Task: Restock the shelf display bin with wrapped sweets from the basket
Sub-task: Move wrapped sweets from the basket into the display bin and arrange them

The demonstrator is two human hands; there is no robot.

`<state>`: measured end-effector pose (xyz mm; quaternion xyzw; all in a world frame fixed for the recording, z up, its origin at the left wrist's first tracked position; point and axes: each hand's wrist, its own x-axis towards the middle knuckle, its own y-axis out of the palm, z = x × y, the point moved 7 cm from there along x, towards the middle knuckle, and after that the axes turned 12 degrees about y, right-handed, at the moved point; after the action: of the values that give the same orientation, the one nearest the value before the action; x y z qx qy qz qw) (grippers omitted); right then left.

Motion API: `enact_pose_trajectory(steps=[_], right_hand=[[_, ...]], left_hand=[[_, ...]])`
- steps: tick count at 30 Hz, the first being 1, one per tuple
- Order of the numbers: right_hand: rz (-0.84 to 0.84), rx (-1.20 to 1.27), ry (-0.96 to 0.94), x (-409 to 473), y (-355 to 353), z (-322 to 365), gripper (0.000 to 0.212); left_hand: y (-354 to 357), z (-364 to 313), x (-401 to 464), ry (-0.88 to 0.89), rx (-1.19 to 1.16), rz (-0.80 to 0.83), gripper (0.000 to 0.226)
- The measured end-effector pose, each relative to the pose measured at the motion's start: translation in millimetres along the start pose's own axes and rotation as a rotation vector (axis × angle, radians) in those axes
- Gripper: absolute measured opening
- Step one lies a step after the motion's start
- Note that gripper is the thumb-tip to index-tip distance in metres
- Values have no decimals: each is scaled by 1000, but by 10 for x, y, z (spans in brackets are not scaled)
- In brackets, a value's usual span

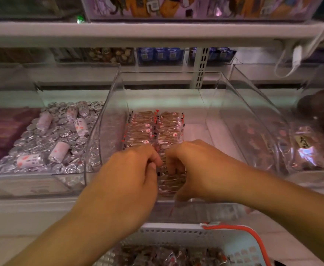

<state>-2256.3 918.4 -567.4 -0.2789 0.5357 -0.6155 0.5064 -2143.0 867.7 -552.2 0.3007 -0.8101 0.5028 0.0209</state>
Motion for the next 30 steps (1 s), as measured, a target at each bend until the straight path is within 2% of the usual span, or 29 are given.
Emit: enact_pose_trajectory(steps=[2, 4, 7, 9, 10, 12, 14, 16, 18, 20, 22, 24, 25, 27, 30], right_hand=[[32, 51, 39, 3, -59, -46, 48], [-19, 136, 60, -42, -192, -67, 39], [-312, 397, -31, -273, -498, -48, 10], [-602, 545, -206, -639, -699, -20, 7], [-701, 538, -313, -853, -707, 14, 7], [-723, 417, -480, -1197, -409, 86, 8], [-529, 275, -547, -1330, 154, 109, 9], [-131, 54, -475, -1285, 927, 94, 13], [353, -109, -264, -1287, 1781, -107, 19], [611, -86, -113, -1386, 2409, -320, 22], [769, -93, -21, -1553, 2899, -457, 33], [859, -97, 101, -1692, 3329, -612, 59], [852, -71, 168, -1730, 3504, -684, 76], [773, 3, 329, -1772, 3766, -869, 105], [740, 83, 581, -1887, 4122, -1187, 120]], left_hand=[[-25, -3, 8, -4, -23, -22, 17], [-81, -42, 15, 9, -60, -80, 18], [-273, -218, -84, 126, -178, -243, 21], [-468, -379, -239, 321, -146, -334, 31], [-514, -479, -349, 458, -63, -326, 37], [-413, -602, -640, 725, 72, -230, 41], [-136, -543, -875, 841, 139, -59, 37], [347, -389, -1058, 821, 253, 190, 29], [966, -126, -1297, 636, 378, 577, 22], [1451, 225, -1624, 344, 332, 881, 27], [1871, 512, -2092, 114, 234, 1144, 40], [2173, 690, -2563, -92, 184, 1306, 52], [2314, 754, -2774, -197, 141, 1314, 51], [2584, 826, -3146, -286, 141, 1318, 44], [2881, 926, -3558, -387, 143, 1315, 58]])
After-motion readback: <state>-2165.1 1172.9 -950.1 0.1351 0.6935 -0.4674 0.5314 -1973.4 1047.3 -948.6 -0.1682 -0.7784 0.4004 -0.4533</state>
